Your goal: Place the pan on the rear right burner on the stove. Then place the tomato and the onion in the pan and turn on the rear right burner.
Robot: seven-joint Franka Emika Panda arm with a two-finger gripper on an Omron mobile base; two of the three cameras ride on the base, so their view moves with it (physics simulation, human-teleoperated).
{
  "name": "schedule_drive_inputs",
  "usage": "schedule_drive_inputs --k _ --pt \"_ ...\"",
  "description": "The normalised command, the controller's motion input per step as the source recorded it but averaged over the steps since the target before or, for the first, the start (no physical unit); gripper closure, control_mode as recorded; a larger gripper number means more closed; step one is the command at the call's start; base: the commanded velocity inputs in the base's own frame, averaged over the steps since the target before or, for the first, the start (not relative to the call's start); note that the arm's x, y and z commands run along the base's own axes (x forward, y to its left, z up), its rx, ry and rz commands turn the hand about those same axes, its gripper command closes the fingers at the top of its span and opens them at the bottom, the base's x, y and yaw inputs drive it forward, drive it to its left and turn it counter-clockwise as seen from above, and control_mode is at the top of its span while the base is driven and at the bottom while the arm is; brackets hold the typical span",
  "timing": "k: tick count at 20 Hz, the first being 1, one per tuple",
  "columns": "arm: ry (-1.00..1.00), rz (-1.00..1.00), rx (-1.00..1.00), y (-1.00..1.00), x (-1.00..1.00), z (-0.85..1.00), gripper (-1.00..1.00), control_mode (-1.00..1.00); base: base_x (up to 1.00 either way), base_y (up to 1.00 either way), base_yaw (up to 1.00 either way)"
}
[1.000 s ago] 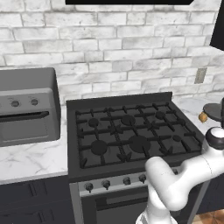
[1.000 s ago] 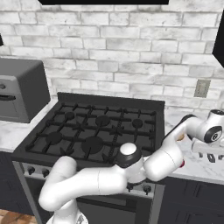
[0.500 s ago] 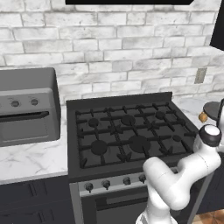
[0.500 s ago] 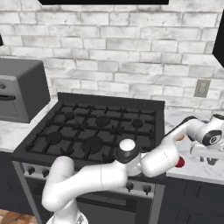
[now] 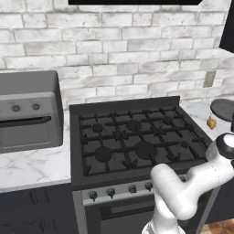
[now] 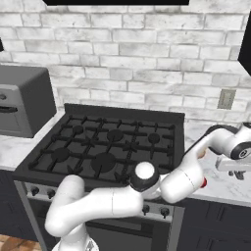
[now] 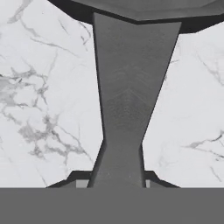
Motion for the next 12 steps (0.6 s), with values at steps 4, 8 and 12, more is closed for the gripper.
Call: schedule_drive_inputs --k 4,8,12 --pt "-0.07 0.25 0.0 0.0 -0.19 0.6 1.0 -1.0 0.0 0.0 0.0" --pt "-0.05 0.25 -0.02 0.02 -0.21 0.69 1.0 -1.0 0.0 0.0 0.0" --pt "0.0 0.27 -0.06 0.18 -0.3 0.71 1.0 -1.0 0.0 0.0 0.0"
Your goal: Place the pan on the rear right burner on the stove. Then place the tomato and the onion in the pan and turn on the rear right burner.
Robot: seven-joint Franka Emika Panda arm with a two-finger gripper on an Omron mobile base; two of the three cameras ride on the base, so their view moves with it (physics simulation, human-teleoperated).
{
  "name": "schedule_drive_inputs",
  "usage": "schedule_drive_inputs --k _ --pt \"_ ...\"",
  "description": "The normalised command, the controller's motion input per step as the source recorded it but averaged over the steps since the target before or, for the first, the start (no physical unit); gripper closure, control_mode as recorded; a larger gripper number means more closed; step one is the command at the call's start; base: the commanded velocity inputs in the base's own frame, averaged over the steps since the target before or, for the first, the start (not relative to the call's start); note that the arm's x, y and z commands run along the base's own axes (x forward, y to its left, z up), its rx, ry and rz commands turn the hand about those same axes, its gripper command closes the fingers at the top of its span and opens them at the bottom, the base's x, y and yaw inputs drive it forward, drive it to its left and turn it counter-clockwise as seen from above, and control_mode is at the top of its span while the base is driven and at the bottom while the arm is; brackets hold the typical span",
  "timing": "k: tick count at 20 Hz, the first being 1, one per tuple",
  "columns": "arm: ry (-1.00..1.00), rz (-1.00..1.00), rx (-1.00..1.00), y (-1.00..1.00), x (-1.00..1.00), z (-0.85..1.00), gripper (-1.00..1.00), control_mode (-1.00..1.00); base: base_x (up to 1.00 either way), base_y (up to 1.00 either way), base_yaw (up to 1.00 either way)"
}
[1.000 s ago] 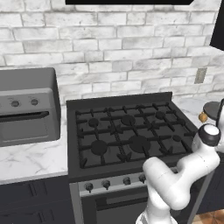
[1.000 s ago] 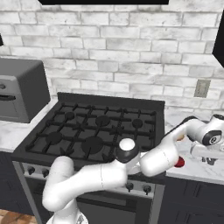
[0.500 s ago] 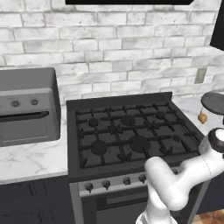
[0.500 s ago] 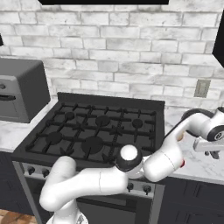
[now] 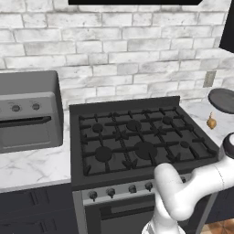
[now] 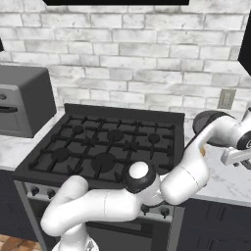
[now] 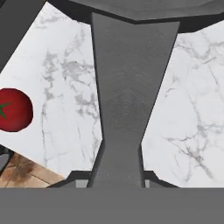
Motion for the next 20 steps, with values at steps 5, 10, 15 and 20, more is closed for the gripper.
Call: schedule_drive_inputs --k 5,10,15,20 --pt "0.0 0.25 -0.11 0.41 -0.36 0.61 1.0 -1.0 0.0 0.0 0.0" --pt "0.0 0.18 -0.12 0.57 -0.27 0.46 1.0 -1.0 0.0 0.0 0.0" --pt "0.0 0.17 -0.06 0.64 -0.14 0.22 1.0 -1.0 0.0 0.0 0.0" --pt "0.0 0.12 -0.01 0.66 0.0 0.06 1.0 -1.0 0.0 0.0 0.0"
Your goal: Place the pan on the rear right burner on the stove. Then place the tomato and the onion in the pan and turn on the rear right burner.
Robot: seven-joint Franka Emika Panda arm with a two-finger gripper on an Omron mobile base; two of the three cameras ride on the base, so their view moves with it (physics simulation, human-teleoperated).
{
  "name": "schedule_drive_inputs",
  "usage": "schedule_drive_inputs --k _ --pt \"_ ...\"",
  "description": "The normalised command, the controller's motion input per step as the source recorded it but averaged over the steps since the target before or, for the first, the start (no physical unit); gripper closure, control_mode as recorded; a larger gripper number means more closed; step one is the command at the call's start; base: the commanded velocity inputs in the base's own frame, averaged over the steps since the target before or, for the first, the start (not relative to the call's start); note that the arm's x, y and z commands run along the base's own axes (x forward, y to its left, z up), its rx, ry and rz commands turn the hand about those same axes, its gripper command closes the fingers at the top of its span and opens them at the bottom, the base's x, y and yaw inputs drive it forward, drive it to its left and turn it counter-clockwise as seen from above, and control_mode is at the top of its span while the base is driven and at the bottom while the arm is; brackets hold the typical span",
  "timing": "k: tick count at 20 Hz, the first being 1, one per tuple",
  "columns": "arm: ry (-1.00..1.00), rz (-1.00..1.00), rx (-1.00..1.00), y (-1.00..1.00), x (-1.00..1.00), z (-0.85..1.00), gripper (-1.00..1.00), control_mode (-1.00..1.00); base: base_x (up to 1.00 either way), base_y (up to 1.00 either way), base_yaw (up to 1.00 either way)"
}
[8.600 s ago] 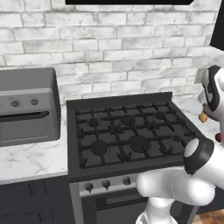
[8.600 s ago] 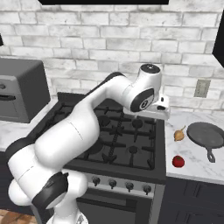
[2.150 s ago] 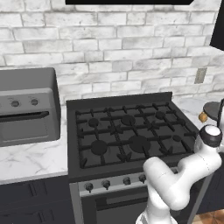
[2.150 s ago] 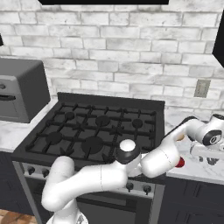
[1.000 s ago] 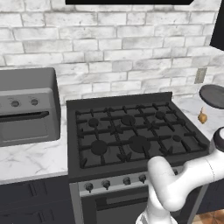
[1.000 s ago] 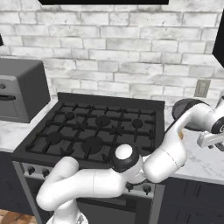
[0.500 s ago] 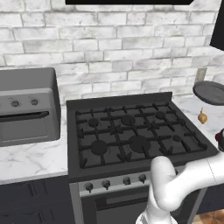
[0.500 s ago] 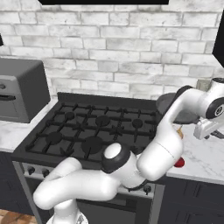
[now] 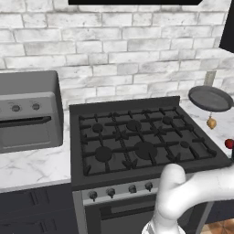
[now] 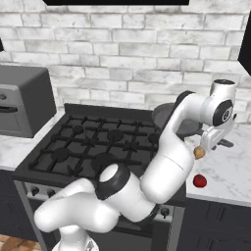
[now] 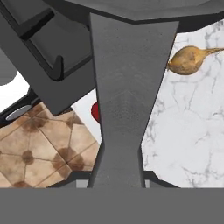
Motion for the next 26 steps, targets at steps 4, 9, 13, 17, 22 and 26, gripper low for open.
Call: schedule_drive_inputs --k 4,9,13,17,22,26 --pt "0.0 0.04 0.0 0.47 0.0 0.0 1.0 -1.0 0.0 0.0 0.0" --pt "0.01 0.0 0.0 0.28 0.0 0.0 1.0 -1.0 0.0 0.0 0.0" --pt "0.08 -0.03 0.0 0.15 0.04 0.0 1.0 -1.0 0.0 0.0 0.0" --pt "0.09 -0.05 0.0 0.13 0.15 0.0 1.0 -1.0 0.0 0.0 0.0" --pt "0.08 -0.02 0.0 0.14 0.22 0.0 1.0 -1.0 0.0 0.0 0.0" --pt "0.1 -0.02 0.0 0.14 0.27 0.0 1.0 -1.0 0.0 0.0 0.0"
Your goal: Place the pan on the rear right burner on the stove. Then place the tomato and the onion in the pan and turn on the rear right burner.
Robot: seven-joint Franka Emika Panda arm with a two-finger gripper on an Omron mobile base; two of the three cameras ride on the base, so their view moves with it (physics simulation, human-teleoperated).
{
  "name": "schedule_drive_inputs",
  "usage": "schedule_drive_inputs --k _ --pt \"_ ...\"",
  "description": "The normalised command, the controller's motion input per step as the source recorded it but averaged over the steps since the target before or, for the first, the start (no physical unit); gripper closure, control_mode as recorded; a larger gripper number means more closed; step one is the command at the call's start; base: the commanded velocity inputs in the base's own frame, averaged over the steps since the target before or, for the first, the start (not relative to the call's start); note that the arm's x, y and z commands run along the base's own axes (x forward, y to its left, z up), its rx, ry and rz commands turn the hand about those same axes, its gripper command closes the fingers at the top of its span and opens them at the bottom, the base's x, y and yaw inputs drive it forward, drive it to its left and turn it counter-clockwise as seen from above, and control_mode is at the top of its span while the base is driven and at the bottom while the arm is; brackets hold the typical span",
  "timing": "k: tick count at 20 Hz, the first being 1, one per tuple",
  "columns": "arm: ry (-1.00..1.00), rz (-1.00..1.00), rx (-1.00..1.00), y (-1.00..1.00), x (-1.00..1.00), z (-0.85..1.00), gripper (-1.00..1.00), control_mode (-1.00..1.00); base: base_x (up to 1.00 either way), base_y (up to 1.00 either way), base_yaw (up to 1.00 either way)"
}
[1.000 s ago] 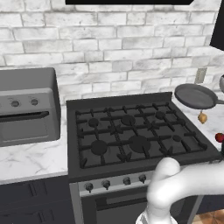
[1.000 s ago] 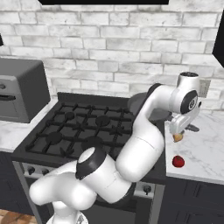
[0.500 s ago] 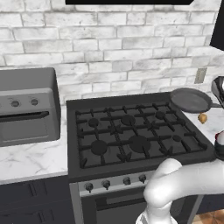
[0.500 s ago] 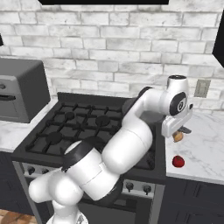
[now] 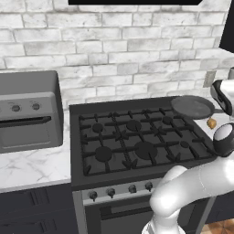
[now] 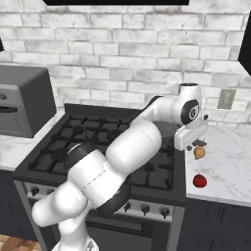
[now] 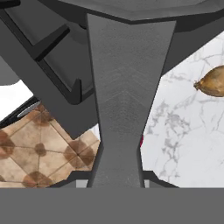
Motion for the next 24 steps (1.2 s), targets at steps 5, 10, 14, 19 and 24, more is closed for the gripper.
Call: schedule_drive_inputs --k 5,10,14,19,24 --pt "0.13 -0.02 0.0 0.09 0.33 0.0 1.0 -1.0 0.0 0.0 0.0" --pt "0.12 -0.03 0.06 0.08 0.33 0.0 1.0 -1.0 0.0 0.0 0.0" --pt "0.1 -0.05 0.09 0.07 0.33 0.0 1.0 -1.0 0.0 0.0 0.0" --pt "0.08 -0.07 0.1 0.02 0.23 -0.03 1.0 -1.0 0.0 0.0 0.0" --pt "0.05 -0.09 0.05 0.02 0.13 -0.13 1.0 -1.0 0.0 0.0 0.0"
